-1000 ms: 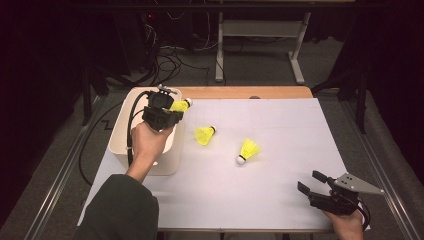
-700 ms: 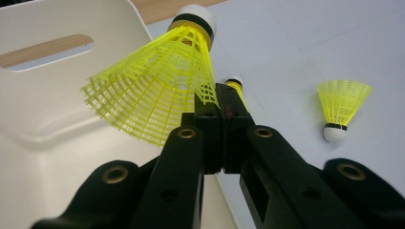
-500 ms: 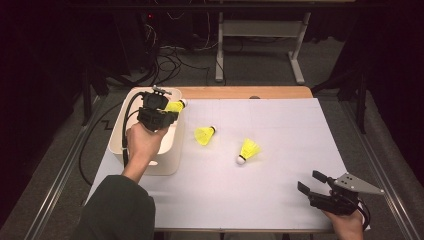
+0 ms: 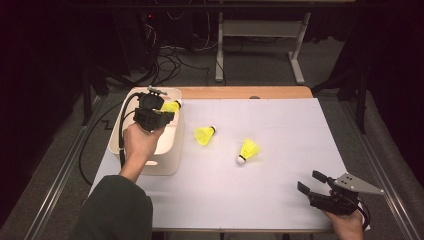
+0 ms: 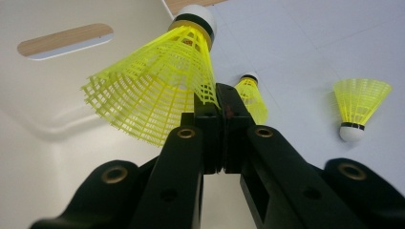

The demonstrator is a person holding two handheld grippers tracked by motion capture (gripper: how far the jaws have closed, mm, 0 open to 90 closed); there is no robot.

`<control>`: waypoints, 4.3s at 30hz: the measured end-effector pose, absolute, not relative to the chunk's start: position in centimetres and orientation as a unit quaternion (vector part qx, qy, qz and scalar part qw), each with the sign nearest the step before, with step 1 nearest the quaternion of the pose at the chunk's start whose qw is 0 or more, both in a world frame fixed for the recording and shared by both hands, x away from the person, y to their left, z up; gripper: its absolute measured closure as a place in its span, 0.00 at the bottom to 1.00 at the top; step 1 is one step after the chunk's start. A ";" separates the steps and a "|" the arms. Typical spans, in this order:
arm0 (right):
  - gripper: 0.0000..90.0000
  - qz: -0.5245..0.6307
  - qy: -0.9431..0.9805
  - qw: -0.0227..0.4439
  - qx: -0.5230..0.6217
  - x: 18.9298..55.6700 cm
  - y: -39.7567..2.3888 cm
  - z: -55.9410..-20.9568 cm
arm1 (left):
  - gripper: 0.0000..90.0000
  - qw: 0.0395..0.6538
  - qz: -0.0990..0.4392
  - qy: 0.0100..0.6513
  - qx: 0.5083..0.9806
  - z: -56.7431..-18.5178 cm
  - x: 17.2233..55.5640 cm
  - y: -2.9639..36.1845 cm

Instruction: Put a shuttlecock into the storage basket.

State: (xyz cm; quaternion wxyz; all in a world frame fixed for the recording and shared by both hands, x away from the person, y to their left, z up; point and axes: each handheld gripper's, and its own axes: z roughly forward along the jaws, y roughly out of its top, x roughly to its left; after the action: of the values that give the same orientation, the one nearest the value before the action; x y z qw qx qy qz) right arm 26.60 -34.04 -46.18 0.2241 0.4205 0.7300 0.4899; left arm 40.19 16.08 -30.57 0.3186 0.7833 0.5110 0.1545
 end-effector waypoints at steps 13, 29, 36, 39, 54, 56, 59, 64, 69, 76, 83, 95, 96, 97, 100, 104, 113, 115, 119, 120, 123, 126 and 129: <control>0.30 0.490 0.730 0.224 0.420 26.6 -34.0 -46.2 | 0.98 0.317 0.155 0.521 0.777 -31.0 40.6 16.7; 0.30 0.490 0.731 0.223 0.419 26.6 -34.0 -46.2 | 0.98 0.304 0.153 0.535 0.773 -32.4 41.8 17.1; 0.30 0.491 0.730 0.222 0.421 26.6 -34.0 -46.2 | 0.98 0.292 0.152 0.539 0.776 -32.9 42.3 17.1; 0.30 0.491 0.730 0.222 0.421 26.6 -34.0 -46.2 | 0.98 0.285 0.149 0.540 0.778 -33.1 42.4 17.1; 0.30 0.491 0.730 0.221 0.422 26.6 -34.0 -46.2 | 0.97 0.265 0.134 0.545 0.784 -33.6 43.1 16.9; 0.30 0.491 0.730 0.221 0.422 26.6 -34.0 -46.2 | 0.96 0.263 0.133 0.545 0.785 -33.7 43.1 16.9; 0.30 0.490 0.730 0.221 0.421 26.6 -34.0 -46.2 | 0.97 0.261 0.133 0.544 0.786 -33.7 43.1 16.9; 0.30 0.491 0.730 0.221 0.421 26.6 -34.0 -46.2 | 0.96 0.263 0.133 0.544 0.786 -33.7 43.1 16.9; 0.30 0.491 0.730 0.221 0.421 26.6 -34.0 -46.2 | 0.84 0.268 0.136 0.544 0.783 -33.6 43.0 16.9; 0.30 0.490 0.731 0.222 0.420 26.6 -34.0 -46.2 | 0.65 0.277 0.152 0.543 0.778 -33.2 42.5 16.9; 0.30 0.490 0.731 0.222 0.421 26.6 -34.0 -46.2 | 0.58 0.287 0.151 0.537 0.778 -32.9 42.2 16.8; 0.30 0.490 0.730 0.222 0.421 26.6 -34.0 -46.2 | 0.56 0.299 0.161 0.530 0.778 -32.4 41.5 16.4; 0.30 0.490 0.731 0.222 0.421 26.6 -34.0 -46.2 | 0.55 0.301 0.162 0.529 0.777 -32.3 41.5 16.4; 0.30 0.490 0.731 0.222 0.421 26.6 -34.0 -46.2 | 0.55 0.301 0.162 0.527 0.778 -32.3 41.4 16.4; 0.30 0.489 0.731 0.221 0.421 26.6 -34.0 -46.2 | 0.55 0.309 0.158 0.527 0.776 -32.1 41.3 16.4; 0.30 0.489 0.731 0.222 0.421 26.6 -33.9 -46.2 | 0.54 0.318 0.156 0.522 0.776 -31.9 41.1 16.1; 0.30 0.489 0.731 0.222 0.421 26.6 -33.9 -46.2 | 0.53 0.331 0.149 0.503 0.784 -31.8 40.7 14.9; 0.30 0.490 0.731 0.221 0.421 26.6 -33.9 -46.2 | 0.53 0.332 0.149 0.500 0.786 -31.8 40.6 14.7; 0.30 0.489 0.731 0.222 0.421 26.6 -33.9 -46.2 | 0.53 0.335 0.147 0.495 0.788 -31.8 40.5 14.3; 0.30 0.489 0.731 0.222 0.421 26.6 -33.9 -46.2 | 0.53 0.334 0.147 0.494 0.789 -31.8 40.5 14.2; 0.30 0.489 0.732 0.221 0.420 26.6 -33.9 -46.2 | 0.53 0.335 0.147 0.490 0.791 -31.9 40.4 13.8; 0.30 0.489 0.731 0.222 0.420 26.6 -33.9 -46.2 | 0.53 0.335 0.145 0.488 0.793 -32.0 40.4 13.5; 0.30 0.490 0.731 0.223 0.419 26.6 -34.0 -46.2 | 0.53 0.337 0.142 0.484 0.795 -32.0 40.3 13.1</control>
State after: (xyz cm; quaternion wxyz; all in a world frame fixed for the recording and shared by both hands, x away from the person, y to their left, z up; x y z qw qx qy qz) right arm 26.57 -33.98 -46.18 0.2231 0.4194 0.7310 0.4899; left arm 40.27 13.15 -31.99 0.3372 0.7947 0.4844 0.1420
